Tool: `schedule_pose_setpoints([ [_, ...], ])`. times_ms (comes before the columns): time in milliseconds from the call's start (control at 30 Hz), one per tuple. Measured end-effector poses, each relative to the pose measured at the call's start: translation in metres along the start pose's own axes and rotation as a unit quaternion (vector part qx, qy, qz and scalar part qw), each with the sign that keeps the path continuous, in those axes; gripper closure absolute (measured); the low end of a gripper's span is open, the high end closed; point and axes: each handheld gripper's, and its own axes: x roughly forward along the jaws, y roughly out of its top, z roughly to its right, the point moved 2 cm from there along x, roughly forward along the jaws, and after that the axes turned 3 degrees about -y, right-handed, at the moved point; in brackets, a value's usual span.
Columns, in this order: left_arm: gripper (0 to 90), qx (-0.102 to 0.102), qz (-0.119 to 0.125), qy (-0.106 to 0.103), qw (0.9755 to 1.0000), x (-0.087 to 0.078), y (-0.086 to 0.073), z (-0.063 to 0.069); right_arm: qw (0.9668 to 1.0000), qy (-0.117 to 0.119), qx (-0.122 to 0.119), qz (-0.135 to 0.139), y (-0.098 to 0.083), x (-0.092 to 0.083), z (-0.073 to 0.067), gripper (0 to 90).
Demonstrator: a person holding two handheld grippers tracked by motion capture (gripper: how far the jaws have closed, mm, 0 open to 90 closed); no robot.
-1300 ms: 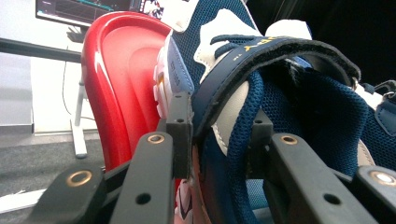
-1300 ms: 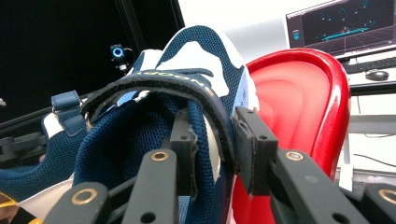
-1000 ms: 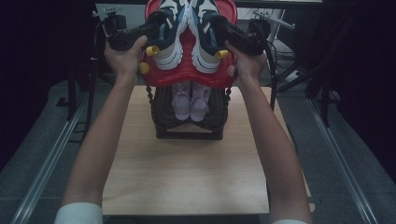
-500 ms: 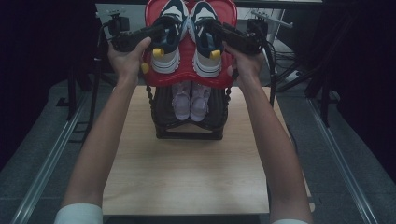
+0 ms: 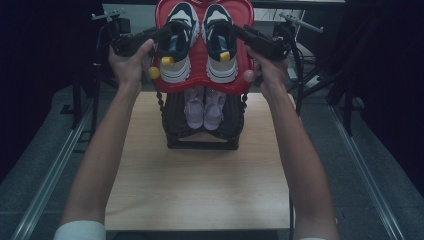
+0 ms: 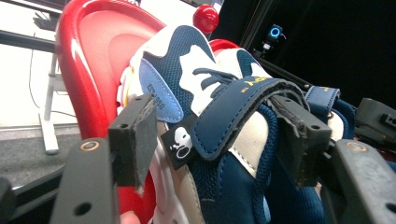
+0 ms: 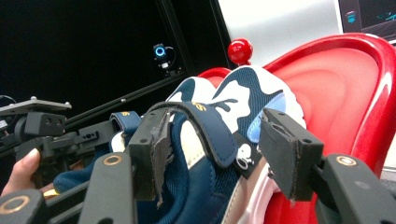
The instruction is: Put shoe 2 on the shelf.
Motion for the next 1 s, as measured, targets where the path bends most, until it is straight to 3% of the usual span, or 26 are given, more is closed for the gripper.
schedule_pose_setpoints([
  [133, 28.6, -0.001, 0.012, -0.004, 0.9999, -0.005, 0.003, 0.001, 1.0, 0.006, 0.005, -0.003, -0.003, 0.001, 0.002, 43.5],
  [433, 29.6, 0.005, 0.01, -0.004, 0.9999, -0.017, 0.007, -0.001, 0.9999, 0.015, 0.002, 0.002, -0.002, -0.004, 0.0, 45.8],
  [700, 30.7, 0.006, 0.013, -0.01, 0.9998, -0.031, 0.004, 0.0, 0.9998, 0.017, -0.005, 0.007, 0.003, -0.019, -0.001, 46.9],
  [1000, 31.6, 0.005, 0.013, -0.002, 0.9999, -0.047, -0.004, -0.006, 0.9998, 0.012, -0.012, 0.01, -0.002, -0.041, 0.01, 47.5],
])
